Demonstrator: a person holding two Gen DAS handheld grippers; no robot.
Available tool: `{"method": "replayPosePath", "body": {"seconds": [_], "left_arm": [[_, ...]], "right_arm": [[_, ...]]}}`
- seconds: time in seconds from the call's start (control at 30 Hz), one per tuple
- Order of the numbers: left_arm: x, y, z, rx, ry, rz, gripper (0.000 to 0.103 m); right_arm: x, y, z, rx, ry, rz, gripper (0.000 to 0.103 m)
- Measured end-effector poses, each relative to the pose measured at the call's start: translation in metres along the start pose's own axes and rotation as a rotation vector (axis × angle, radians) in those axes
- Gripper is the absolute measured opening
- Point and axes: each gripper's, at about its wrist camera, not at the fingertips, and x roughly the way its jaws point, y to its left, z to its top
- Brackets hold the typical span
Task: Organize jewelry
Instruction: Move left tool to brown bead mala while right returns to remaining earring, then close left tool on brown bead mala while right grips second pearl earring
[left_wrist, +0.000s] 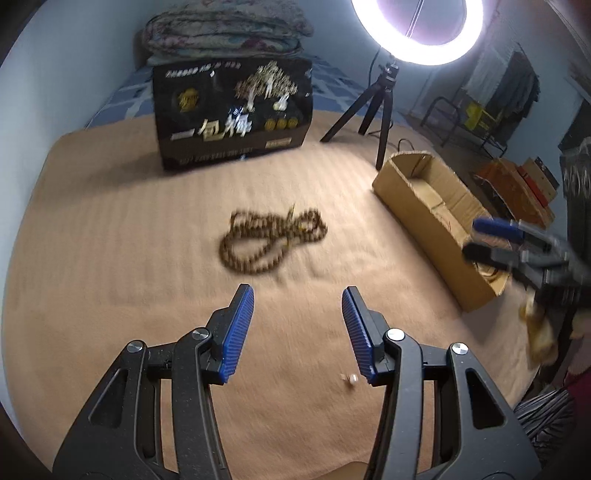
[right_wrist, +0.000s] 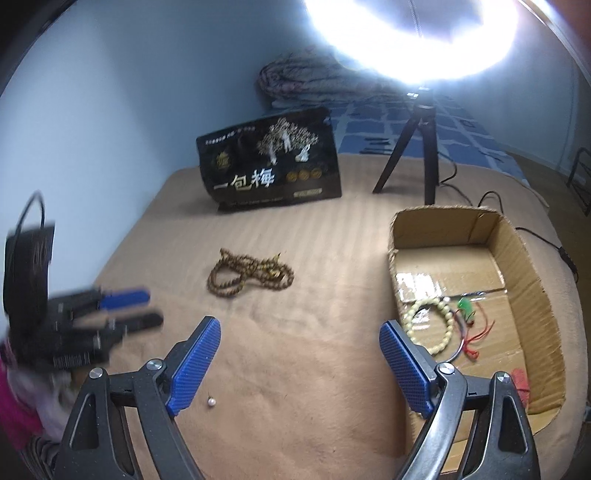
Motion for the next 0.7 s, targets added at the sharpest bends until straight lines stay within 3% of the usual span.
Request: {"method": "replayPosePath", "body": {"seconds": [0.13,0.37,0.7], "left_arm": [[0.016,0.000,0.031,0.048,0.002,-0.015,0.051],[0.068,0.007,0.075,0.062,0.081,-0.072,0.051],[0.136,0.029,0.095,-0.028,0.206,-0.113,0.051]], "right_arm": [[0.007,0.000,-0.007,0.006,0.031,0.022,0.079],[0.020,0.002,-0.022,-0.002,0.091,0.061,0.066],[0.026,-0.004,-0.030,0.012,0.118,0.075,0.064]]}}
